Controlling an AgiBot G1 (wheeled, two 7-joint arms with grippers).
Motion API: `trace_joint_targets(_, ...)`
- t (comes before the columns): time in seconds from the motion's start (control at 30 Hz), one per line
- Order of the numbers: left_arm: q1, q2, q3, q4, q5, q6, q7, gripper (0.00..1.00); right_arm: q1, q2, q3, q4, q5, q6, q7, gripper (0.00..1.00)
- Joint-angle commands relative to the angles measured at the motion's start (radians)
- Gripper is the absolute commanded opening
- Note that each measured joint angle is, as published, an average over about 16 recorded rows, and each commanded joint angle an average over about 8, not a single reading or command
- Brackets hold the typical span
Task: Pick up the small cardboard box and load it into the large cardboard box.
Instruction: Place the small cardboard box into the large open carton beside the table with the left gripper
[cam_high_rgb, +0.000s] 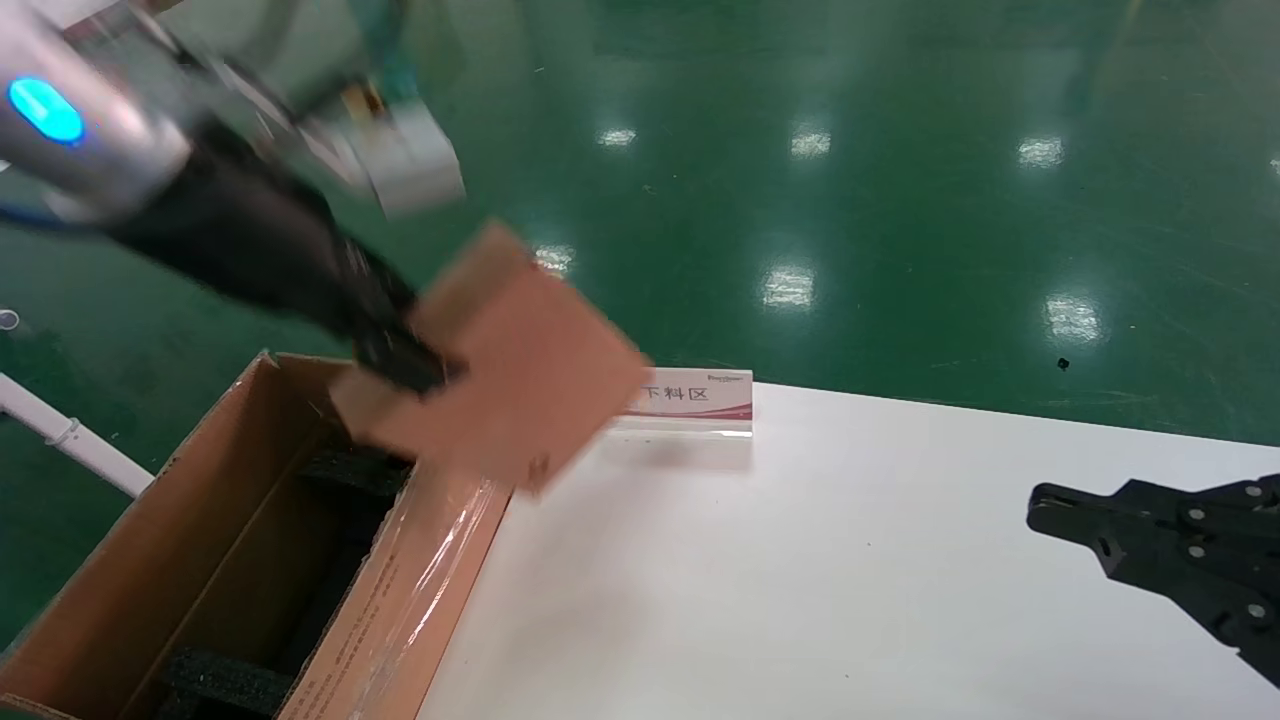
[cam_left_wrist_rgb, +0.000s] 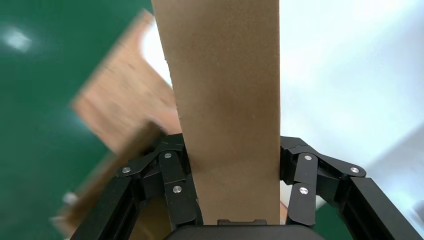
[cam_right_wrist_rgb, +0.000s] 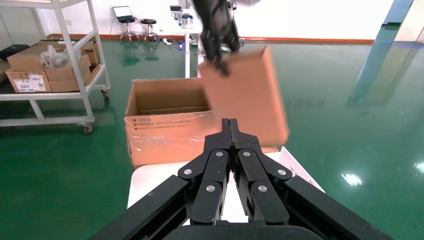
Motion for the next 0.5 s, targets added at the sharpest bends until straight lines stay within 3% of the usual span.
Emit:
trace_joint_targets(0.03,-0.051,-0.006,-0.020,0.011,0.010,0.011,0.008,0.00,0.000,0.000,0.000,0.000,0.000,0.000,0.000,0.00)
trace_joint_targets(0.27,-0.239,-0.034,0.062,0.039,0.009,0.042,0.026,0.00,0.000,0.000,-0.001,0.000,0.000,0.000,0.000,0.02)
trace_joint_targets(0.5,-0.376,-0.052,0.253,0.038,-0.037,0.067,0.004,0.00,0.000,0.000,-0.001,0.000,0.001,0.000,0.000,0.89)
